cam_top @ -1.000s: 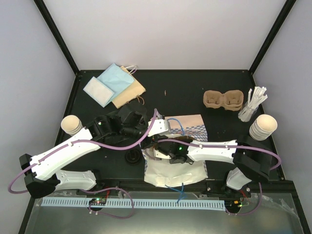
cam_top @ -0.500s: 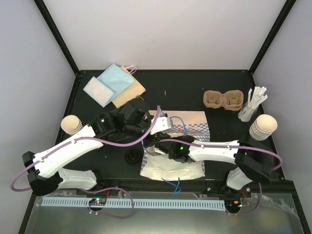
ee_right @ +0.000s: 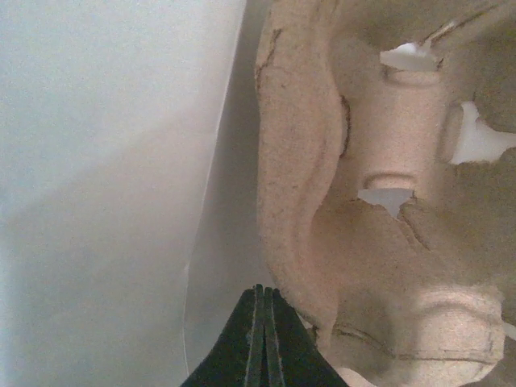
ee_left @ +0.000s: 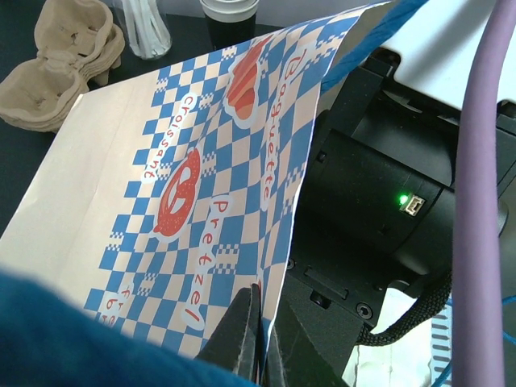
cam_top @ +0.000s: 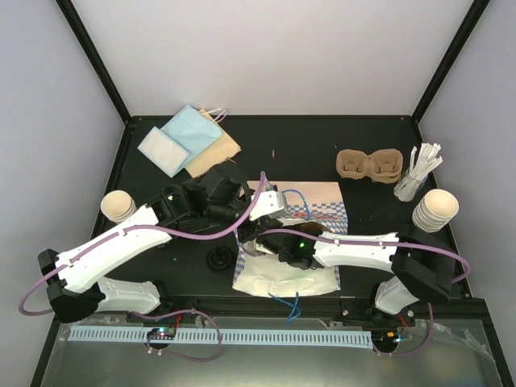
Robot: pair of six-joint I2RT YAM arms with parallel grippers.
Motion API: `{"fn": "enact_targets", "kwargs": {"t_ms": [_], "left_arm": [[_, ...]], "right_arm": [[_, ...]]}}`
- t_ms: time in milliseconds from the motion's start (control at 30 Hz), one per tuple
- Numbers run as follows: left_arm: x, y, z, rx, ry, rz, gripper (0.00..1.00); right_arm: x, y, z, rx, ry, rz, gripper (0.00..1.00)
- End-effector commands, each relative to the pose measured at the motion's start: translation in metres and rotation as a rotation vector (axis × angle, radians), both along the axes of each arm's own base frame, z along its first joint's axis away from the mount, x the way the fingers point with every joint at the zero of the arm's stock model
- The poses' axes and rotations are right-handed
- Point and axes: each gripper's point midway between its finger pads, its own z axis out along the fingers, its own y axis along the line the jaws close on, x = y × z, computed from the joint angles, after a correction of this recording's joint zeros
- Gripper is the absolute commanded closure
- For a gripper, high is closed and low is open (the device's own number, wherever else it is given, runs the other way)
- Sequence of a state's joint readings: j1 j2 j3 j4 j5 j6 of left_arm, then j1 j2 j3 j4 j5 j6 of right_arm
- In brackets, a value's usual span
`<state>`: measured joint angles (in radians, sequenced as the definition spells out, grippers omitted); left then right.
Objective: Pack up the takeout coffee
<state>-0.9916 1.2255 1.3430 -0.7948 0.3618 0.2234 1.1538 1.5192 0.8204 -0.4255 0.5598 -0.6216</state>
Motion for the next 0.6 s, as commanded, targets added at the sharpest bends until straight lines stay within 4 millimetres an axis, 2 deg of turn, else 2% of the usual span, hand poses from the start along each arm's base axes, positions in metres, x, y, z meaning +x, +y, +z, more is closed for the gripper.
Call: {"fn": "enact_targets", "kwargs": {"t_ms": [0,167,333,367,567], "left_arm": [[-0.012,-0.001,0.003,0.011,0.071,-0.029,0.98],[-0.001,0.0,0.009,0.009,0.047,0.034,0.98],[0.014,0.001,0.016,0.025,0.029,0.108,0.99],[0.017,-0.002,0.012,0.043,0.037,0.114,0.99],[0.022,-0.002,0.003,0.068,0.046,0.13,0.98]], "right_arm": [[0.012,0.011,0.019,0.096,-0.046,-0.044,0.99],[-0.016,0.018,0.01,0.089,0.118,0.071,0.99],[-0.046,0.016,0.004,0.039,0.316,0.113,0.99],[-0.051,0.015,0.005,0.038,0.343,0.115,0.99],[-0.061,0.011,0.014,0.073,0.38,0.114,0.99]]}}
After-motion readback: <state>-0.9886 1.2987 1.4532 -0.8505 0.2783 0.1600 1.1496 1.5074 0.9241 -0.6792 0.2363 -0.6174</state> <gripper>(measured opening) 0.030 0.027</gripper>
